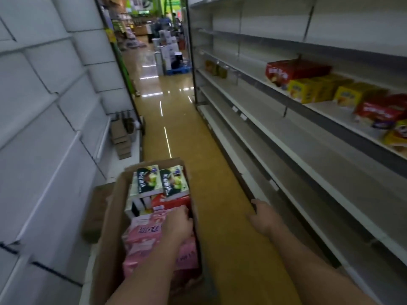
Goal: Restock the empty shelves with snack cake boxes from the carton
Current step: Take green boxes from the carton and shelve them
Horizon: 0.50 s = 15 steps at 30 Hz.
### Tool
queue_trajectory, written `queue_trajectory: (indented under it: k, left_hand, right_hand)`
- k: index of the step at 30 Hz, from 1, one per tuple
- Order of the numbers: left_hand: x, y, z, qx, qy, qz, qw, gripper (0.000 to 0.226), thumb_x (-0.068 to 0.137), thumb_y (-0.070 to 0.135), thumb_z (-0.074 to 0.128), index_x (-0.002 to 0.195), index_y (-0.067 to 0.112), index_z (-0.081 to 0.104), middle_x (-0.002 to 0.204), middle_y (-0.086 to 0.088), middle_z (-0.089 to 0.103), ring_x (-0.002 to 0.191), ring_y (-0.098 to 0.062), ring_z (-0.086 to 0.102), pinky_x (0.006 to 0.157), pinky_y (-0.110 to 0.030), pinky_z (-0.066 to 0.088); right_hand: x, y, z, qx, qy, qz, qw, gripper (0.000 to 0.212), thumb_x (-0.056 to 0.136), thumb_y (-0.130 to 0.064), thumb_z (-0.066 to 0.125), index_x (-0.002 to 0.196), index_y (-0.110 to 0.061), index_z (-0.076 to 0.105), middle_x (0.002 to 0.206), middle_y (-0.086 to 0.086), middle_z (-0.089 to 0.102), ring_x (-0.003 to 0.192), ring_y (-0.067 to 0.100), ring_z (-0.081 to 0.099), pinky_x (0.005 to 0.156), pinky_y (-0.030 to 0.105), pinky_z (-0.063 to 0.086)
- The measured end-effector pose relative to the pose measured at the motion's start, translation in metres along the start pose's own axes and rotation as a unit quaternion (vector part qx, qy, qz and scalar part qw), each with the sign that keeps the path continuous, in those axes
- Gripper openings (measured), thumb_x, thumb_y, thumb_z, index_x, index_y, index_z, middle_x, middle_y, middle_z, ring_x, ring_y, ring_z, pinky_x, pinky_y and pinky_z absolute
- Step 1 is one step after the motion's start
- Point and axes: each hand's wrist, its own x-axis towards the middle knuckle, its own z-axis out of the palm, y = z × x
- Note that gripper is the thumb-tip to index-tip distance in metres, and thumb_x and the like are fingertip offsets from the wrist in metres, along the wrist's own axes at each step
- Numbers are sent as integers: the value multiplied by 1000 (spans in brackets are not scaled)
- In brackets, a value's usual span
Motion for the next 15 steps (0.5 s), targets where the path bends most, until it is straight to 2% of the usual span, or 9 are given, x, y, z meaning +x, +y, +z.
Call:
queue_trajectory:
  k: [3, 6, 10, 12, 15]
  left_hand:
    - [22, -47, -19, -39, 5, -33, 999, 33, 90, 23, 55, 123, 18, 56, 123, -5, 61, 110, -24, 58, 89, -35, 50]
    - [46, -90, -33, -82, -8, -56, 995, 36, 90, 28, 58, 124, 17, 55, 125, -5, 60, 107, -25, 59, 86, -36, 52]
    - [70, -127, -49, -74, -3, -83, 994, 33, 94, 29, 54, 123, 14, 56, 128, -8, 57, 116, -30, 54, 88, -37, 49]
    - [81, -144, -54, -83, 5, -103, 991, 29, 91, 29, 56, 118, 16, 59, 121, -6, 62, 109, -26, 58, 86, -35, 51]
    - [98, -162, -57, -90, 7, -113, 989, 36, 88, 25, 59, 124, 20, 55, 120, -6, 60, 107, -24, 59, 87, -38, 52]
  right_hand:
    - [20, -44, 27, -16, -23, -13, 1000, 52, 95, -34, 51, 142, -15, 39, 136, 6, 51, 116, 22, 54, 94, 31, 47]
    - [42, -87, 52, -27, -31, -20, 999, 57, 94, -37, 51, 146, -20, 33, 141, 5, 47, 121, 23, 52, 98, 34, 46]
    - [74, -132, 82, -31, -52, -3, 998, 61, 93, -38, 52, 147, -20, 30, 143, 8, 45, 124, 26, 50, 100, 36, 44]
    - [89, -153, 98, -7, -58, -6, 998, 61, 91, -35, 55, 144, -14, 34, 139, 13, 48, 121, 29, 52, 99, 38, 45]
    - [109, -174, 117, 17, -75, -8, 997, 51, 91, -21, 56, 138, -9, 40, 132, 14, 53, 119, 30, 53, 97, 33, 44]
